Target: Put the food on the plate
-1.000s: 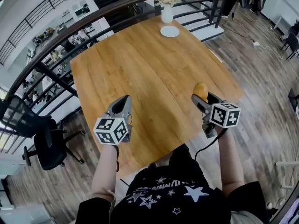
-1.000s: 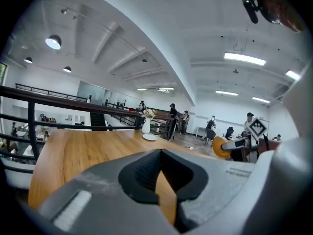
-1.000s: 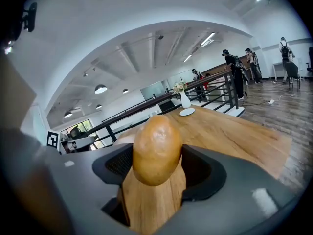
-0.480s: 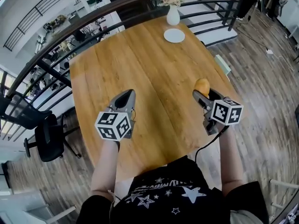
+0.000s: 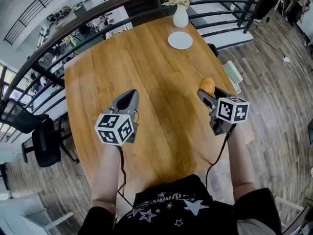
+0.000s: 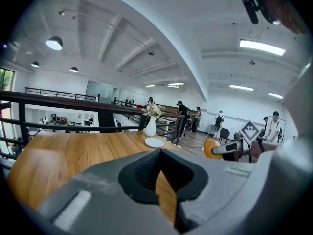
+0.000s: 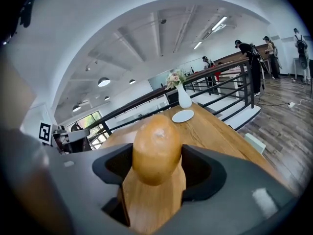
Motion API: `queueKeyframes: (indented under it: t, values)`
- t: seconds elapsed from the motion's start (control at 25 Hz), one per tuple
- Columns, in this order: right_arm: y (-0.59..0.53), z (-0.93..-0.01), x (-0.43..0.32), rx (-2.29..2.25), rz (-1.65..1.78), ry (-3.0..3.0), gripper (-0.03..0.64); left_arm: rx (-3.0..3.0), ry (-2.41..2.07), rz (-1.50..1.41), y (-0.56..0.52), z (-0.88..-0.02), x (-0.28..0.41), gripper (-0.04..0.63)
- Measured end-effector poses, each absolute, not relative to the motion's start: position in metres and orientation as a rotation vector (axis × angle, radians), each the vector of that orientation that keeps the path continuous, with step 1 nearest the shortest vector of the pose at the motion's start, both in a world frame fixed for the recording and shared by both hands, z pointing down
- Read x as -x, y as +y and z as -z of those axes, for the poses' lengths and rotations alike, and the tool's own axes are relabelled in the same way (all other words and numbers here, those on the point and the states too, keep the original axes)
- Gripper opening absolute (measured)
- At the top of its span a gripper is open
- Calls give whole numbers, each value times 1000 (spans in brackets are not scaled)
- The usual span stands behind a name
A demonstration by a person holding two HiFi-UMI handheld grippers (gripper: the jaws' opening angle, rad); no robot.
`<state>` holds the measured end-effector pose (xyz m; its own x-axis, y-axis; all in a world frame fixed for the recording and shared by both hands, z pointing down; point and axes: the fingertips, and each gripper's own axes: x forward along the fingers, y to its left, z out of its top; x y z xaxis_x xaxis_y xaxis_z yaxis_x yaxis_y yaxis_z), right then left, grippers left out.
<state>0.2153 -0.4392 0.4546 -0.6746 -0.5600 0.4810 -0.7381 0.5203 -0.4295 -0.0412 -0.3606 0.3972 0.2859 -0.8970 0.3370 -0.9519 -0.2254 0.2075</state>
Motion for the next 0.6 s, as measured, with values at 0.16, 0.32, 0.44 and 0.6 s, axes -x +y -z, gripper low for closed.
queueKeyframes:
  t: [0.16,0.32,0.44,0.6]
  values:
    - [-467,-470,-200,-1057,-888,-2473,313,-2154,-1675,-231,-369,-417,47,2]
    - [-505,-493,-185,-1017,-837,-2479,313,-2144,-1689,-249,-396,-441,50,2]
    - [-535,-497,-177,-946,-778,-2492,313,-2131,-1707,-265,-429,-437,48,2]
    - [-563,-489,-149,-879,-713,-2500,313,-2132,-1690,-338,-449,-436,62,2]
